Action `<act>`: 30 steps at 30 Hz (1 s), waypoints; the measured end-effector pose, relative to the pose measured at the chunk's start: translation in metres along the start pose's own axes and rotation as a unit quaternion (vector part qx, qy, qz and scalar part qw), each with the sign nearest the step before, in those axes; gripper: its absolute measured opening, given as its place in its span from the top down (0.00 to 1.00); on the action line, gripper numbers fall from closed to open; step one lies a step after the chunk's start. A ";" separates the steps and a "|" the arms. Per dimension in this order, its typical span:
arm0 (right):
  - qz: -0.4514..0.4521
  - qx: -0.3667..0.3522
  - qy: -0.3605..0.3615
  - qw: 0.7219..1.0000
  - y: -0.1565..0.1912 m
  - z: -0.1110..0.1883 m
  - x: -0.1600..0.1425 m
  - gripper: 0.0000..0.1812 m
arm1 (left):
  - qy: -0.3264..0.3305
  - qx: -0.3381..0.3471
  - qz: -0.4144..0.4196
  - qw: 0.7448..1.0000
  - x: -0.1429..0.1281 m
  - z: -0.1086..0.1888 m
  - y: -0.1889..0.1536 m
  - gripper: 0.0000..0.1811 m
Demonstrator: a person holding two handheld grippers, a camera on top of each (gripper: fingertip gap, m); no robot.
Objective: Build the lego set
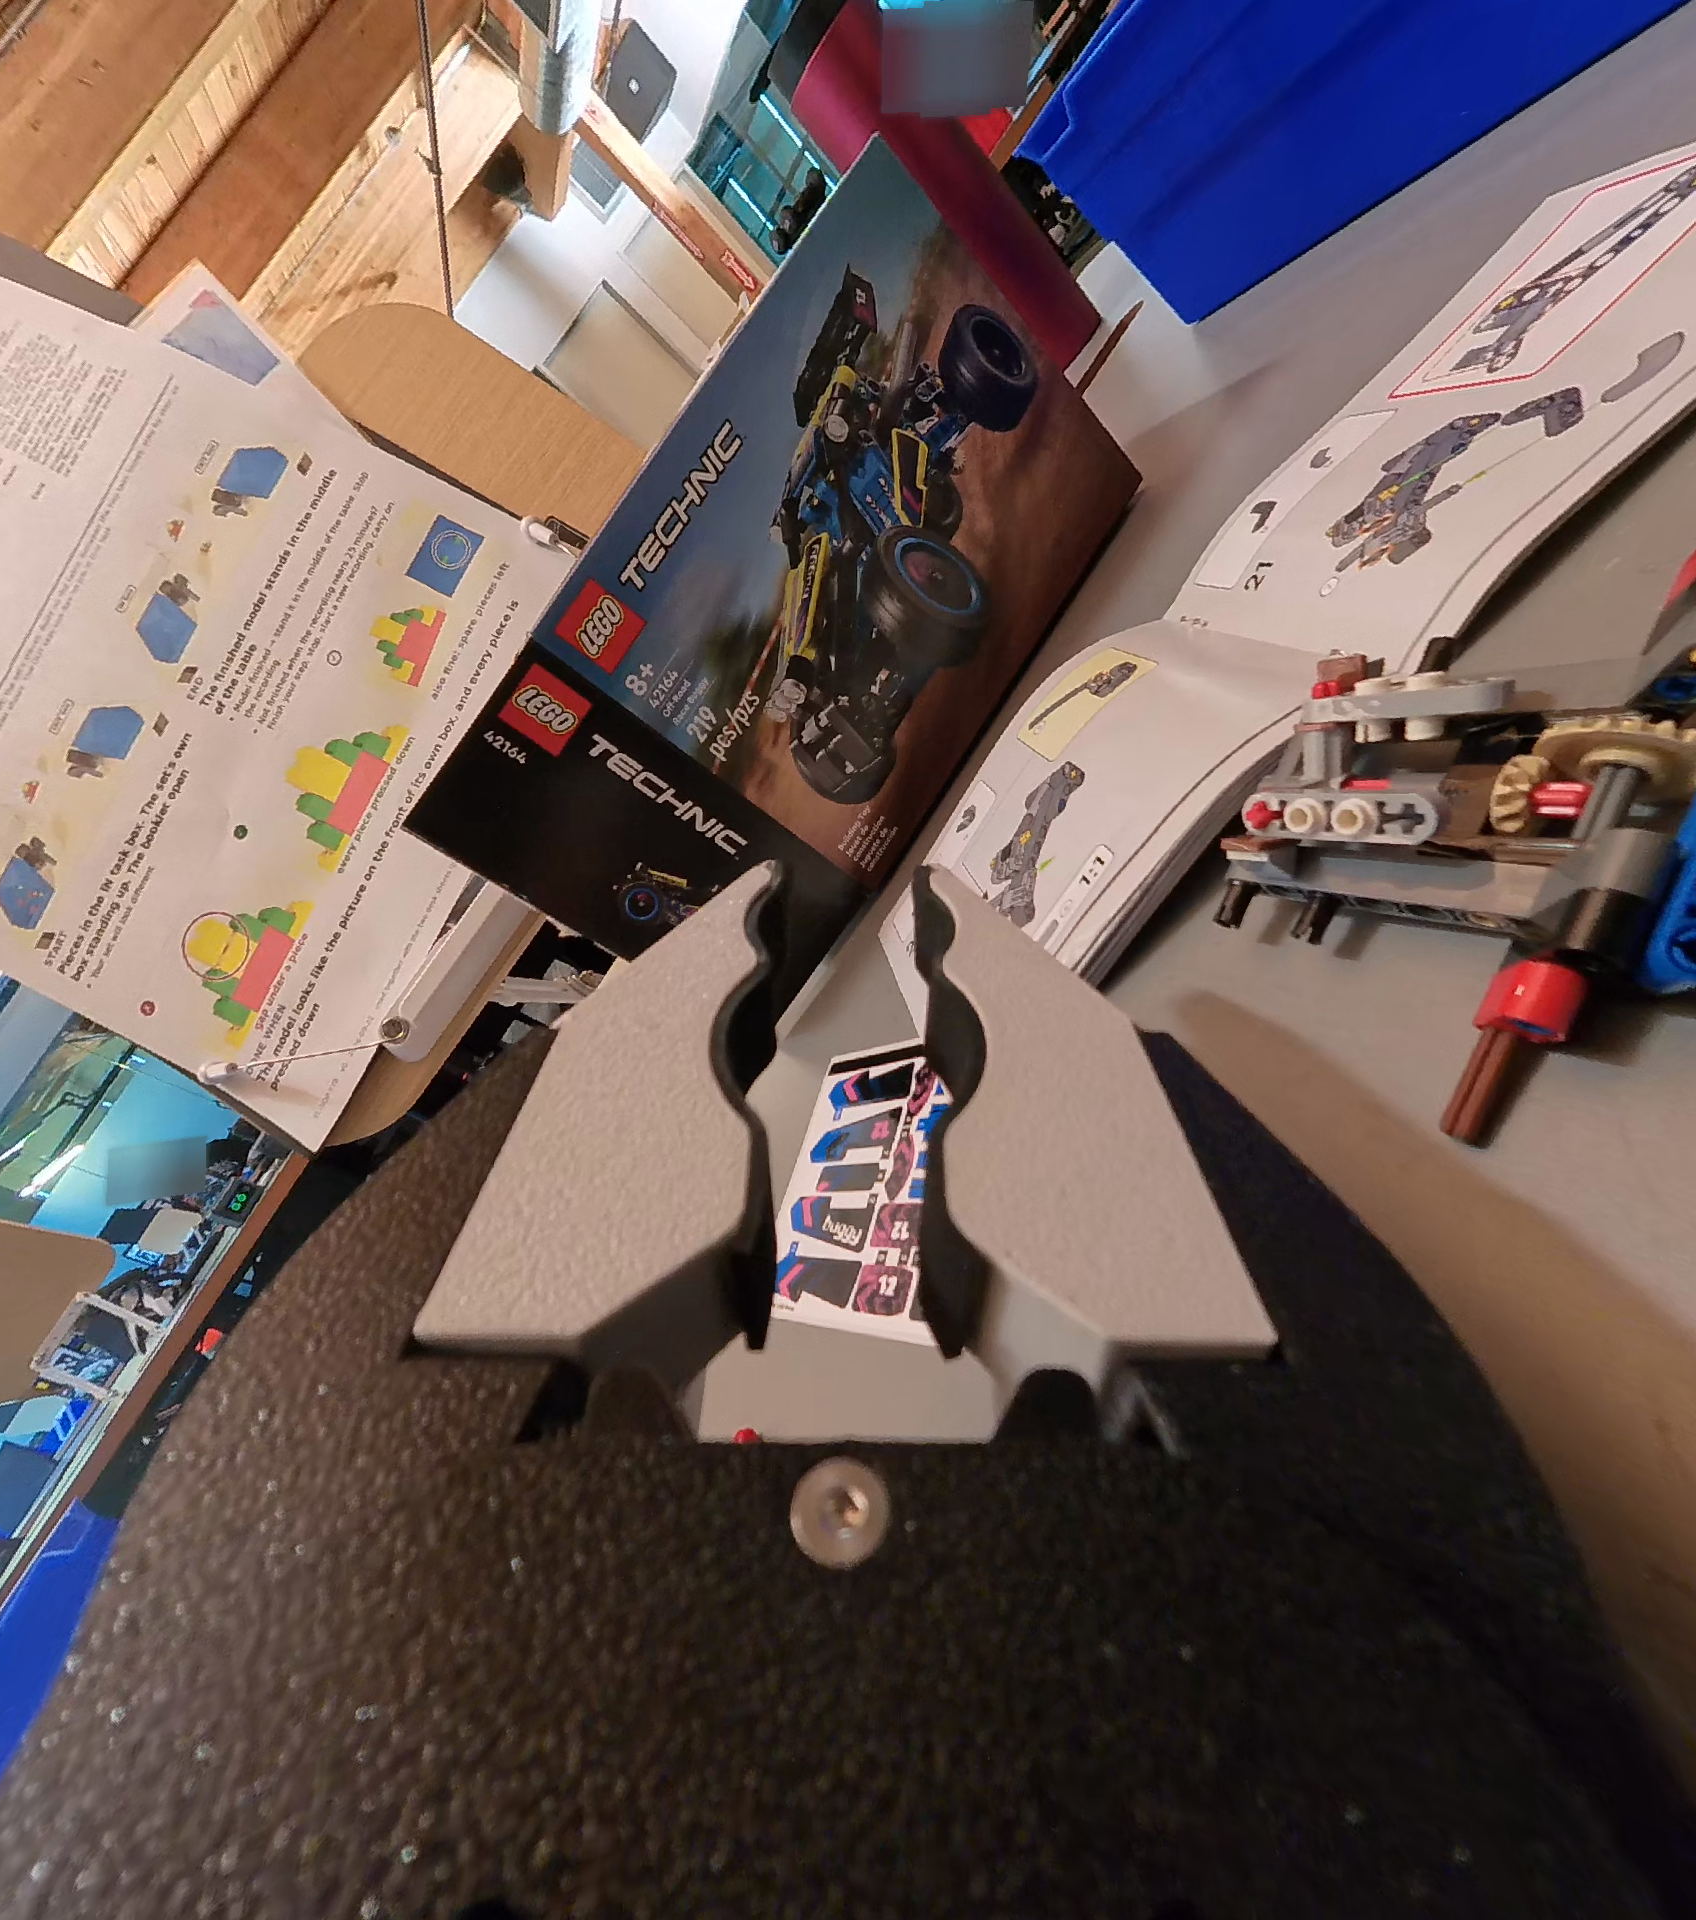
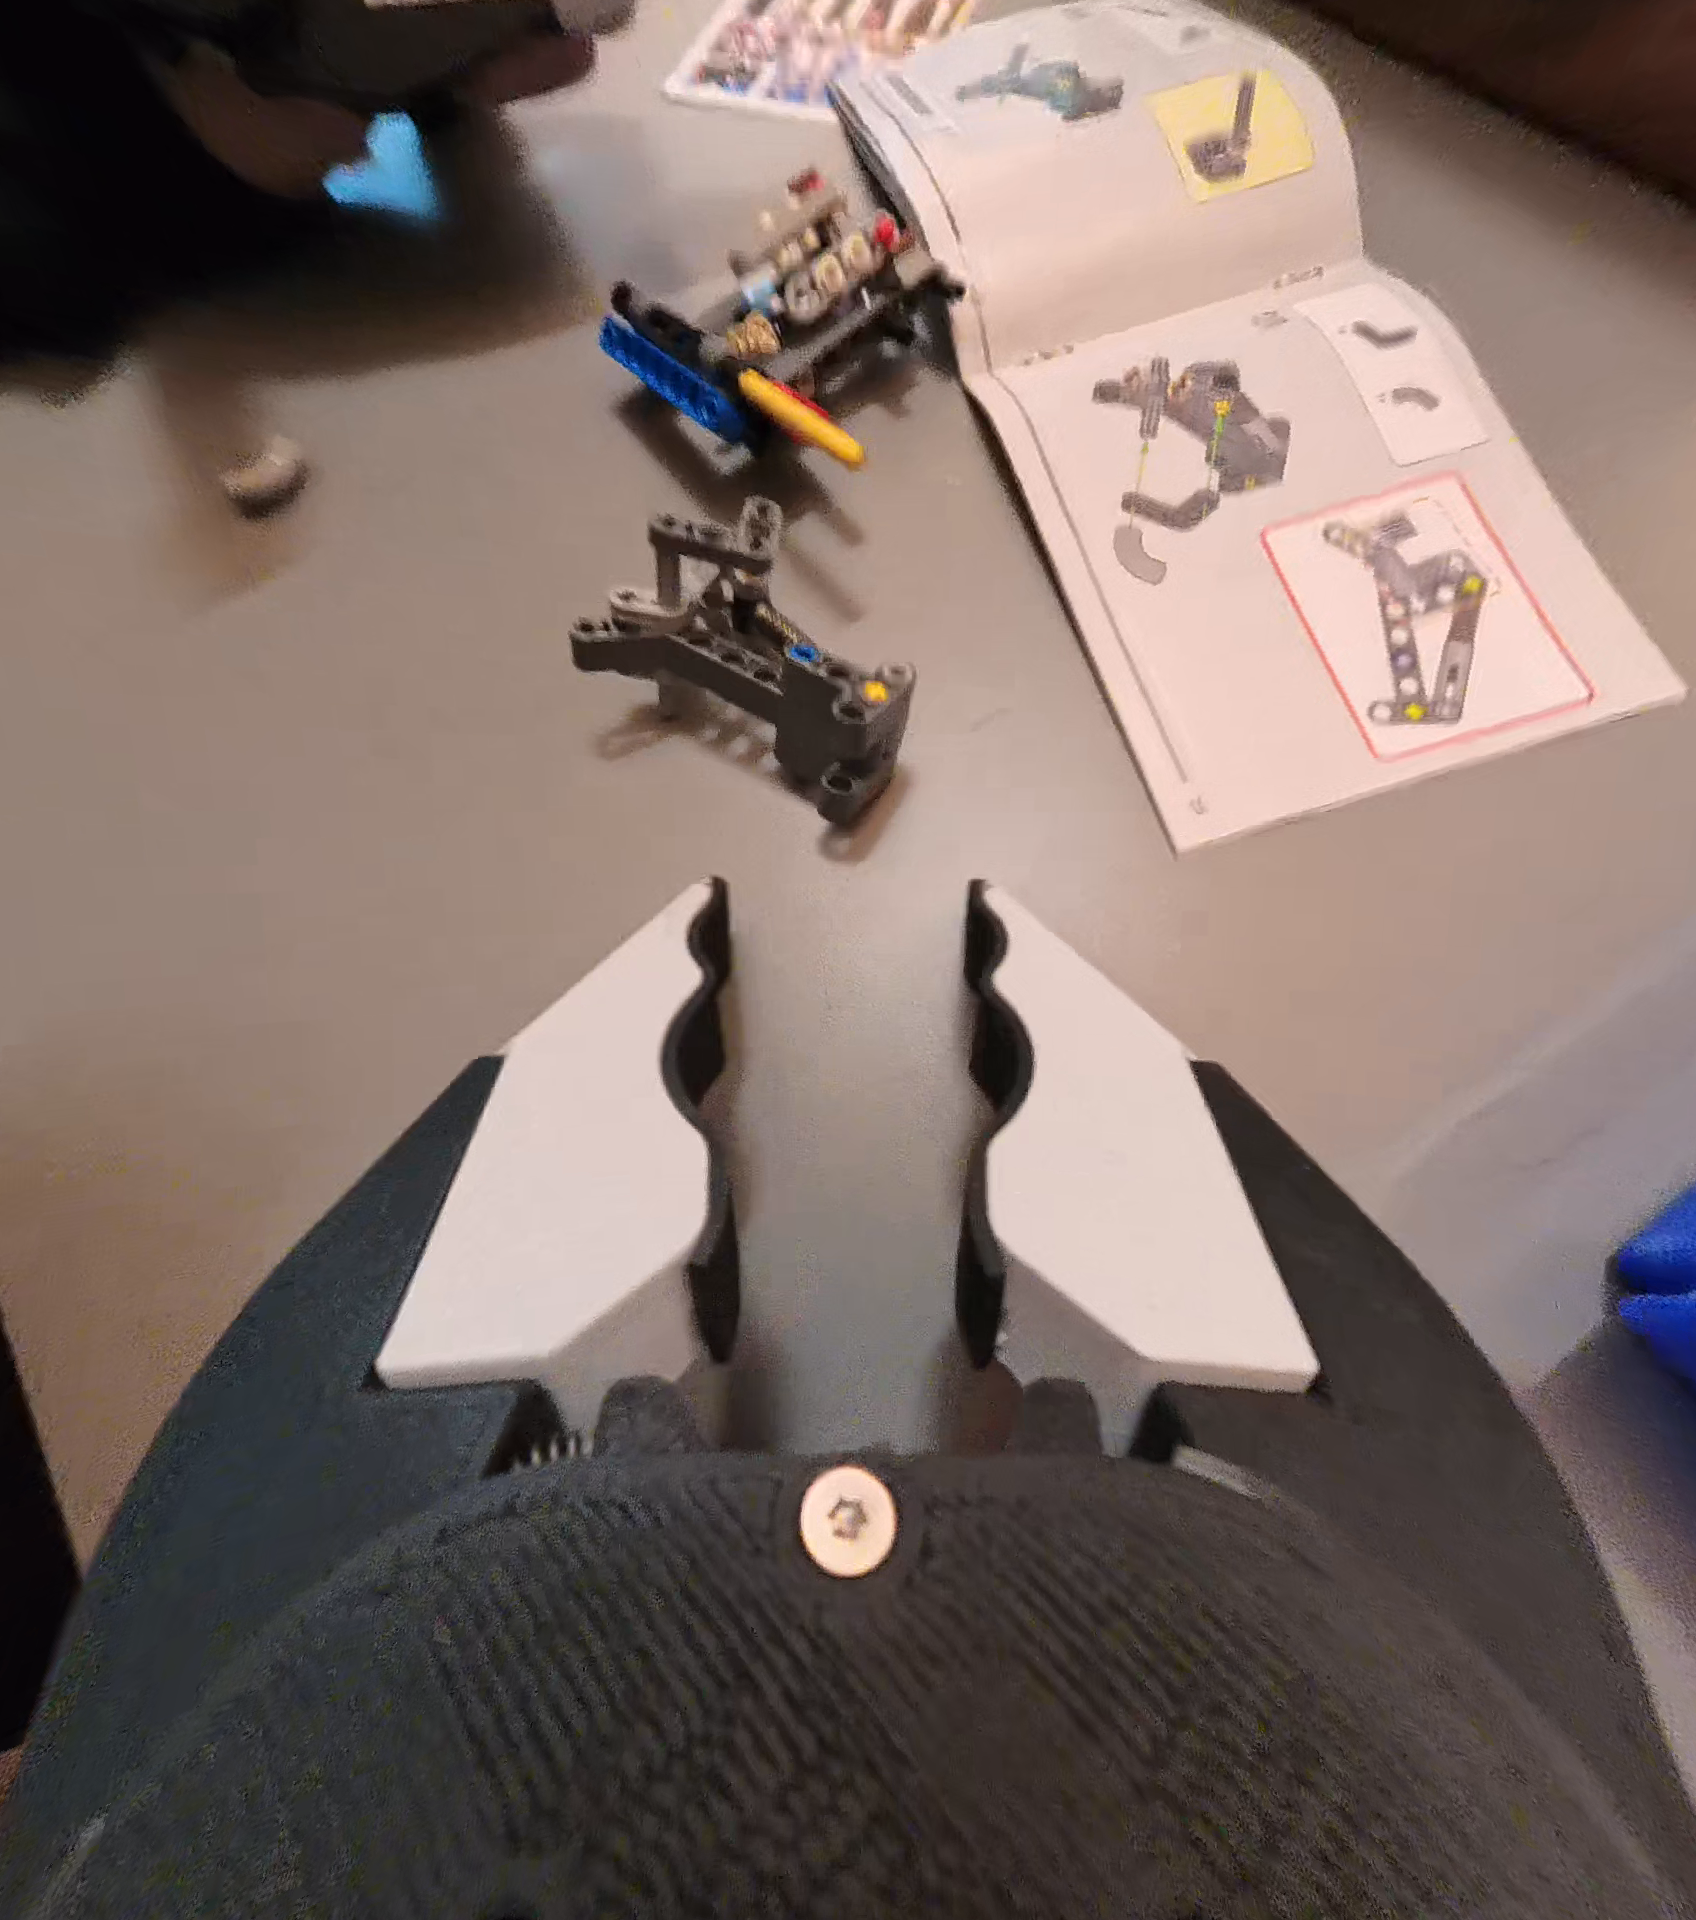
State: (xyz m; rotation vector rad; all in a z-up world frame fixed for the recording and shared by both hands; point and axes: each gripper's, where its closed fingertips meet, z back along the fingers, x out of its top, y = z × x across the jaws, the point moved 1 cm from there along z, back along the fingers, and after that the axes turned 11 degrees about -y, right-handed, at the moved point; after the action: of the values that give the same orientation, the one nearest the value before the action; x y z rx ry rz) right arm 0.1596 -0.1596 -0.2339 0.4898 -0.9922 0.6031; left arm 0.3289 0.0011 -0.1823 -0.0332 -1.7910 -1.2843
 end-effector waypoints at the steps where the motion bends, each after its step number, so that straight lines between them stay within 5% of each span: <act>1: 0.005 0.008 -0.015 1.000 0.001 0.000 0.008 0.73 | 0.000 -0.001 -0.001 1.000 0.000 0.000 0.000 0.89; 5: 0.065 0.060 -0.066 0.994 0.003 -0.009 0.039 0.69 | 0.001 -0.002 -0.003 1.000 0.000 -0.001 -0.001 0.89; 15: 0.074 0.221 -0.039 0.972 0.010 -0.030 0.043 0.77 | 0.004 -0.001 -0.006 1.000 -0.001 -0.001 -0.001 0.89; 22: 0.116 0.210 -0.015 0.971 0.011 -0.037 0.029 0.81 | -0.014 -0.004 -0.010 1.000 0.007 -0.001 0.000 0.90; 25: 0.127 0.206 -0.010 0.970 0.011 -0.037 0.026 0.79 | -0.045 -0.004 -0.022 0.999 0.031 0.002 0.011 0.91; 28: 0.123 0.198 -0.011 0.972 0.009 -0.037 0.027 0.78 | -0.085 -0.102 0.048 0.990 0.070 0.004 -0.003 0.95; 30: 0.122 0.195 -0.019 0.973 0.010 -0.035 0.029 0.78 | -0.099 -0.231 0.151 0.956 0.096 0.011 -0.029 0.96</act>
State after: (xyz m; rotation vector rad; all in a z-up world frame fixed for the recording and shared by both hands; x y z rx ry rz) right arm 0.1867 -0.1230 -0.2240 0.7334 -0.9791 1.0230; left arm 0.2509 -0.0474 -0.1399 -0.6914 -1.5324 -1.4811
